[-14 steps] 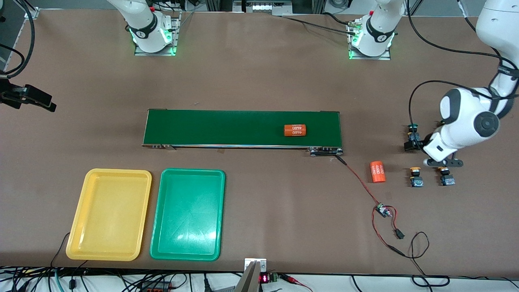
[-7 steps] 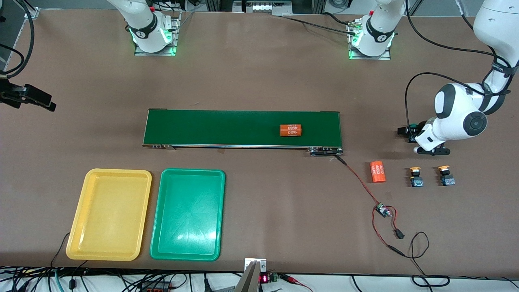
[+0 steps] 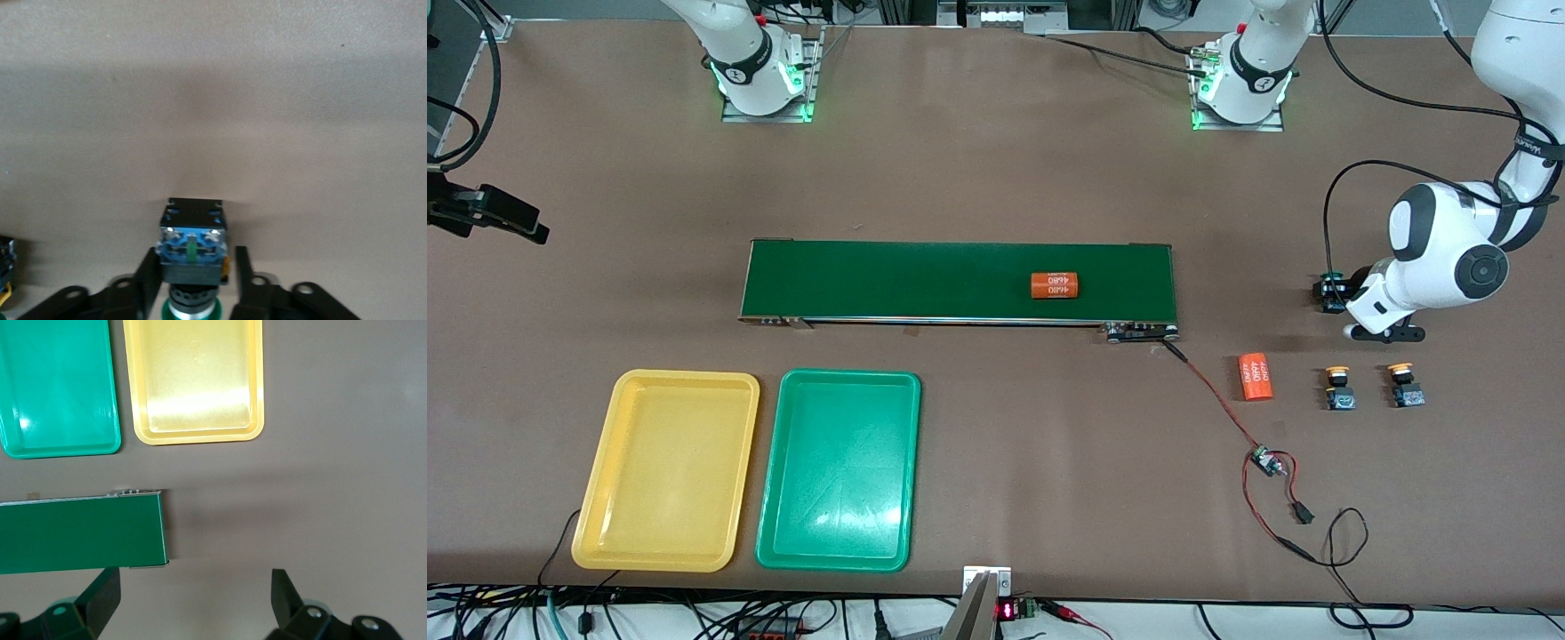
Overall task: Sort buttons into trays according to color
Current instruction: 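Carry the green-based button onto the conveyor belt and release it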
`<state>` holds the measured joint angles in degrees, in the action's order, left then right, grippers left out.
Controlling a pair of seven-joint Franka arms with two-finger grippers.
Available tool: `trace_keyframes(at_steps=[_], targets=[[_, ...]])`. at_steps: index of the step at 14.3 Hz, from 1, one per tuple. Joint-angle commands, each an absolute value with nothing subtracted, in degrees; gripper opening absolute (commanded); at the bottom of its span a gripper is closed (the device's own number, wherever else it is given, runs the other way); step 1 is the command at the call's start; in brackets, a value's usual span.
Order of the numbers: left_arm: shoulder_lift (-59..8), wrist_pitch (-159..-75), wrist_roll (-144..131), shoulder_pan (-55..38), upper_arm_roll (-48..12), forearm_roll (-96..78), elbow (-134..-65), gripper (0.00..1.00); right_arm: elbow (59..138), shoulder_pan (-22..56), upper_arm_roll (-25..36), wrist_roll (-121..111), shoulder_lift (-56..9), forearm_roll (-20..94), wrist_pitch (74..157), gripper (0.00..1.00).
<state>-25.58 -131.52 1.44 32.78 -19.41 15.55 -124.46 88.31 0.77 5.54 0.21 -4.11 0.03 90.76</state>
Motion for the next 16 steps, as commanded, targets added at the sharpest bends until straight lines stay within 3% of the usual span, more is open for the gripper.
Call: trace_keyframes(at_steps=[1,2,5,10,13,16], targets=[[-26.7,-132.7,1.3,33.9,-20.0,17.1,-124.0,0.20,88.6,0.7,5.4,0.6,-3.2,-0.4,90.3,1.00],[-26.2,-132.5,1.4,33.9,-20.2,17.1,-123.8,0.15,88.6,0.7,5.4,0.6,-3.2,-0.4,90.3,1.00],[-22.7,-128.3,1.3,33.8,-22.8,17.1,-121.2,0.15,88.6,0.6,5.6,0.6,-3.2,-0.4,90.3,1.00],[-21.6,-112.3,-2.7,33.8,-37.2,14.6,-114.4,0.13,88.6,0.3,5.8,0.6,-3.3,-0.4,90.3,1.00],[-22.8,-112.6,-11.9,32.0,-42.9,8.9,-114.1,0.12,88.6,0.2,5.9,0.7,-3.3,-0.4,90.4,1.00],[-25.0,-113.8,-24.3,24.6,-44.7,7.7,-111.5,0.12,88.6,0.1,5.9,0.7,-3.3,-0.4,90.6,1.00]])
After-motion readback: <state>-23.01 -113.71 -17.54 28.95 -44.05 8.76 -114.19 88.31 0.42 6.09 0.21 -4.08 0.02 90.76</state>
